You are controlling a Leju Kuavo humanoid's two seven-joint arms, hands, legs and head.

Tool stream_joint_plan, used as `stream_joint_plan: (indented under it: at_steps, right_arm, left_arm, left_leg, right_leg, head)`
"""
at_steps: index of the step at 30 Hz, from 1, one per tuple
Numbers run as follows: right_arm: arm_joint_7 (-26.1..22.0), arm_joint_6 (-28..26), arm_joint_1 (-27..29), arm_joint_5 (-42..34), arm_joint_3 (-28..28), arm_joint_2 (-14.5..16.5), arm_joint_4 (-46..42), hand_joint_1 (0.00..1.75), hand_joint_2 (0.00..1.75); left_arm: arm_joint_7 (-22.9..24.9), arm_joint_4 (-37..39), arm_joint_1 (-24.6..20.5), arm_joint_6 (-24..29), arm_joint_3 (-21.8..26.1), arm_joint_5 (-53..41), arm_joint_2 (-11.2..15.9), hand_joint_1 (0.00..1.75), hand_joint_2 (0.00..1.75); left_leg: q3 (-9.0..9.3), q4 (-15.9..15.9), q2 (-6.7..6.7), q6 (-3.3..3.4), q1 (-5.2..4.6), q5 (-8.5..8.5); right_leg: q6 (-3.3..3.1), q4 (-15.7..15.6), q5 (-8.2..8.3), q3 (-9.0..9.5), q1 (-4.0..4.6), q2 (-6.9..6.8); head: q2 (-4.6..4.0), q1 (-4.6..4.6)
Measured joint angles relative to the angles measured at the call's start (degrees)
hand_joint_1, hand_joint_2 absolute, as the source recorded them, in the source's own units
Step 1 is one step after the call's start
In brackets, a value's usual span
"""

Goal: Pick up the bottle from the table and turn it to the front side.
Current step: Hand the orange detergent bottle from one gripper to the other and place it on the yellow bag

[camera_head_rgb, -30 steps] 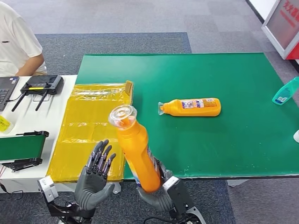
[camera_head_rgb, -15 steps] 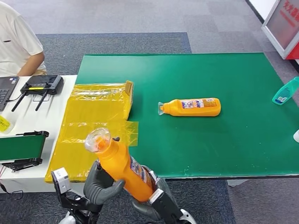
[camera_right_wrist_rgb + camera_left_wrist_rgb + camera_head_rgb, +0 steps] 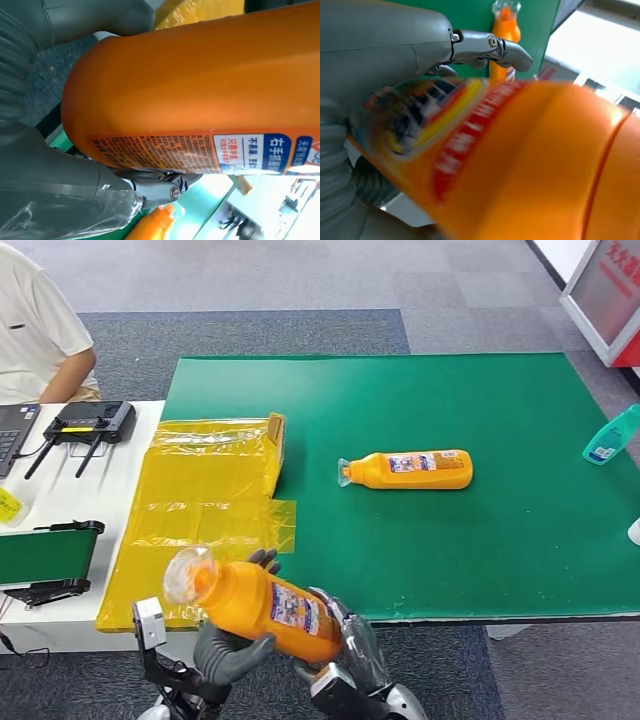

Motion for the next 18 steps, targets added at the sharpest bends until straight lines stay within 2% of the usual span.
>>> stream_joint_plan:
  at_steps: [10,18]
  right_arm:
    - [-0.34,-2.83,-1.37,1.64,1.79,-0.35,2.74,1.75,1.75]
    - [-0.26,-3.18,-1.65,1.03,2.11,-0.34,4.16,1.75,1.75]
  left_arm:
    - [0.10,0.35,-0.33,-1.19,-2.87,1.30,3.44,0.00,1.75]
    - [-1.19,0.58,-1.28,-0.06,-4.77,-6.74,4.43,0.00,1.75]
  left_leg:
    - [0.00,0.00,0.00,0.00,0.00,0.00]
    - [0.00,0.00,0.00,0.01,0.00,0.00]
  right_leg:
    - [0.00,0.00,0.00,-0.01,0.00,0.00]
    - [0.00,0.00,0.00,0.01,0.00,0.00]
  head:
    - [0.00,-0.01]
    - [0.00,0.00]
